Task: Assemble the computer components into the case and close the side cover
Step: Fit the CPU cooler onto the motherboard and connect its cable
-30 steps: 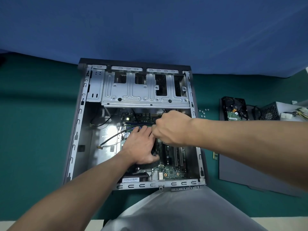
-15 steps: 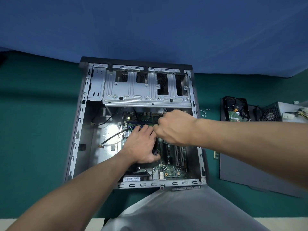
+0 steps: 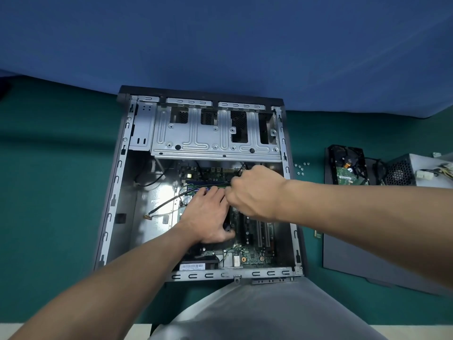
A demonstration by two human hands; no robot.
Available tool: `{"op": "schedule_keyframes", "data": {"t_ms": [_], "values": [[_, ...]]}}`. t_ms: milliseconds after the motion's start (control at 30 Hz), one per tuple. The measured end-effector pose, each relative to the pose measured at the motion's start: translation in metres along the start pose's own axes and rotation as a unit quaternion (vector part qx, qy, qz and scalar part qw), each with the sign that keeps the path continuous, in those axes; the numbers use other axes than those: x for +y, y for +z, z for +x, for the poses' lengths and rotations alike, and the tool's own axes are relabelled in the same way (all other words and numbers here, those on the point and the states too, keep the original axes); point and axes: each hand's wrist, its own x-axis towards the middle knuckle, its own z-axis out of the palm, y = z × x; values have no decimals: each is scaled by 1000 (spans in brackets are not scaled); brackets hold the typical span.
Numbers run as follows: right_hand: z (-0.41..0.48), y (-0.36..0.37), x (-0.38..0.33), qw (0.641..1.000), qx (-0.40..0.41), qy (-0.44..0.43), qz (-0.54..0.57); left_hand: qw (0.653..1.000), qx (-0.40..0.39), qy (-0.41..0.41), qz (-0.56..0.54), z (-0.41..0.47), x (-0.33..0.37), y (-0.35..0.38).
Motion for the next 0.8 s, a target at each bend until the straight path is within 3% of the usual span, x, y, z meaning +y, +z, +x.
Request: {"op": "schedule_keyframes", "data": {"t_ms": [67, 133, 200, 233, 333, 500, 567, 667, 800], "values": [[2, 4, 0, 989, -13, 92, 118, 1000, 4, 1, -4, 0, 0, 1], [8, 8, 5, 932, -43, 224, 280, 1000, 8, 1, -4, 0, -1, 1], [14, 13, 12, 872, -62, 300, 381, 1000, 6, 2, -4, 0, 0, 0], [15, 14, 13, 864, -62, 309, 393, 1000, 5, 2, -4, 0, 0, 0], [9, 18, 3, 887, -38, 278, 368, 1000, 1, -1, -2, 0, 0, -2], [-5, 39, -8, 902, 97, 238, 346, 1000, 12, 1, -1, -2, 0, -5], [-10, 51, -5, 882, 157, 255, 363, 1000, 8, 0, 1, -2, 0, -5], [-20, 71, -9, 821, 260, 288, 420, 1000, 3, -4, 8, -2, 0, -4], [-29, 91, -22, 778, 366, 281, 427, 1000, 6, 0, 18, -1, -1, -4]]}}
